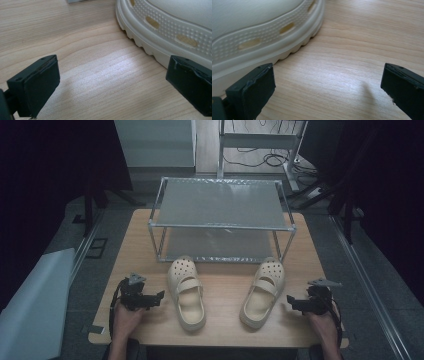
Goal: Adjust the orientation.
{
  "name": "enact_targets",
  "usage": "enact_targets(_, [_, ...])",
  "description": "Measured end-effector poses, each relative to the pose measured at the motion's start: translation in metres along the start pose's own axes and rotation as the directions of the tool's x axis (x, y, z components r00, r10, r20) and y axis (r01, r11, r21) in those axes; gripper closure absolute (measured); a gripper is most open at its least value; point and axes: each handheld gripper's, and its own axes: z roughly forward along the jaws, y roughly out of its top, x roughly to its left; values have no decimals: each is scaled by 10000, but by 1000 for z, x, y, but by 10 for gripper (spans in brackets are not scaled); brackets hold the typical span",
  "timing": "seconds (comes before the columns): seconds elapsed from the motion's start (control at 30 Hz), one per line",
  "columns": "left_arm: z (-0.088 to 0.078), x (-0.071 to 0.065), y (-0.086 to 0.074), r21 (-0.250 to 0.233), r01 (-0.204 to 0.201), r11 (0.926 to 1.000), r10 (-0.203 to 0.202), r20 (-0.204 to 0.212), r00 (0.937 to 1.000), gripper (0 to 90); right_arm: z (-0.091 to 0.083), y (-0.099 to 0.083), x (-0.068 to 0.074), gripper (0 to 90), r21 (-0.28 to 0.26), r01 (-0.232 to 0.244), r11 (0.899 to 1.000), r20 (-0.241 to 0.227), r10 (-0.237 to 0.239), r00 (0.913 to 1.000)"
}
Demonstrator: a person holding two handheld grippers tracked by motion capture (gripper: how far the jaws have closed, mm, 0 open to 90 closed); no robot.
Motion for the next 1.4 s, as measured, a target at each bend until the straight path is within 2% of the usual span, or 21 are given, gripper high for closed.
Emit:
enact_targets(0.1, [0,-2,-1,91,-199,9998,199,-30,9998,0,1,-1,3,0,64,308,9995,-229,-307,9993])
enact_targets(0.2, [0,-4,0,90,-291,9995,291,3,9996,0,0,-1,5,0,-7,410,9992,-385,-410,9984])
enact_targets(0.43, [0,-8,1,328,-566,9979,565,19,9984,0,-2,-1,4,0,-185,354,9992,-696,-366,9969])
enact_targets(0.63, [-2,-11,2,472,-669,9966,669,13,9978,0,-3,-1,3,1,-224,340,9992,-738,-355,9966])
enact_targets(0.8, [-12,-15,3,281,-776,9966,772,134,9969,1,-3,-2,2,8,-172,305,9994,-762,-317,9966])
enact_targets(0.9, [-25,-22,4,39,-930,9957,928,429,9948,0,-4,-2,1,17,-161,264,9995,-762,-275,9967])
enact_targets(0.97, [-31,-28,6,-57,-1083,9941,1085,760,9912,4,-4,-3,1,20,-135,247,9996,-748,-256,9969])
enact_targets(1.07, [-36,-40,10,-227,-1328,9909,1347,1413,9808,4,-5,-3,1,24,-108,235,9997,-724,-242,9971])
enact_targets(1.17, [-38,-50,16,-297,-1612,9865,1639,1600,9734,11,-5,-4,1,27,-51,185,9998,-745,-188,9970])
enact_targets(1.23, [-37,-53,19,-335,-1663,9855,1694,1479,9744,23,-4,-4,1,30,-5,193,9998,-747,-193,9970])
enact_targets(1.27, [-37,-53,22,-408,-1590,9864,1632,1371,9770,29,-4,-4,1,31,13,205,9998,-744,-204,9970])
enact_targets(1.37, [-36,-51,25,-518,-1459,9879,1518,1383,9787,40,-3,-4,1,36,71,216,9997,-759,-210,9969])
enact_targets(1.4, [-36,-50,29,-559,-1417,9883,1476,1212,9816,43,-3,-4,1,38,80,214,9997,-762,-208,9969])
